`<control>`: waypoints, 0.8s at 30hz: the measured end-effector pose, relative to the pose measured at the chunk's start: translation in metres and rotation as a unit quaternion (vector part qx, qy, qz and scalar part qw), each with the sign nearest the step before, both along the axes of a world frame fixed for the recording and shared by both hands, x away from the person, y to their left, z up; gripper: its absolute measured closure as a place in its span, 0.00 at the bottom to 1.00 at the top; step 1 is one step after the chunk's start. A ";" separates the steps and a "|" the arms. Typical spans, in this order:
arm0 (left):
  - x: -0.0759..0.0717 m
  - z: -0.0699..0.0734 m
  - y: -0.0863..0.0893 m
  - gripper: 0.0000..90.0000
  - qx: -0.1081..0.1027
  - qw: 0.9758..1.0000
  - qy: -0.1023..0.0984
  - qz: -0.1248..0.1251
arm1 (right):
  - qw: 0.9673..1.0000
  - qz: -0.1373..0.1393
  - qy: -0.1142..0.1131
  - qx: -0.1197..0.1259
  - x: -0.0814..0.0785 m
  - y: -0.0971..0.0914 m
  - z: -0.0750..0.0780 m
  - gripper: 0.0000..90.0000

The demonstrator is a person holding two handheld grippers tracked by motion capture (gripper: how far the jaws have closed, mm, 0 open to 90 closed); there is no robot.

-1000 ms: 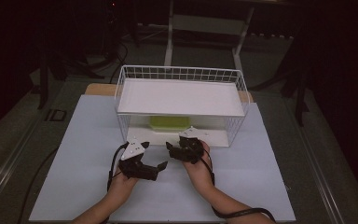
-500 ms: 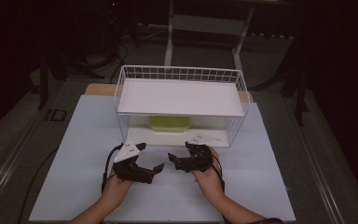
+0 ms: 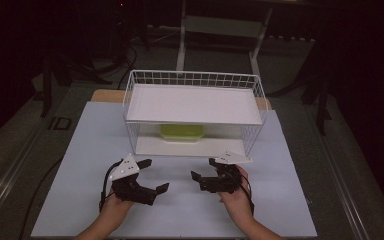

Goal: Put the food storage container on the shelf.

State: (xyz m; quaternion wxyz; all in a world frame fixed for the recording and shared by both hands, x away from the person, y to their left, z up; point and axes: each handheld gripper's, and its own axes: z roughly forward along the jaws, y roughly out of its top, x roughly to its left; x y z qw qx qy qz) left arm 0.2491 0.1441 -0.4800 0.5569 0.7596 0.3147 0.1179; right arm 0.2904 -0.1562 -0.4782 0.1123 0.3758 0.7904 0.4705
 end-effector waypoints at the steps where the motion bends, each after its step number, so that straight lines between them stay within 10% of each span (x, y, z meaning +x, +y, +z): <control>1: -0.001 0.000 0.001 0.01 -0.003 1.000 -0.001 -0.004 | 1.000 0.001 0.001 0.000 -0.002 -0.003 0.000 0.19; 24: -0.033 -0.005 0.017 0.01 -0.012 1.000 0.003 -0.011 | 1.000 0.017 -0.009 0.008 -0.039 -0.061 0.000 0.19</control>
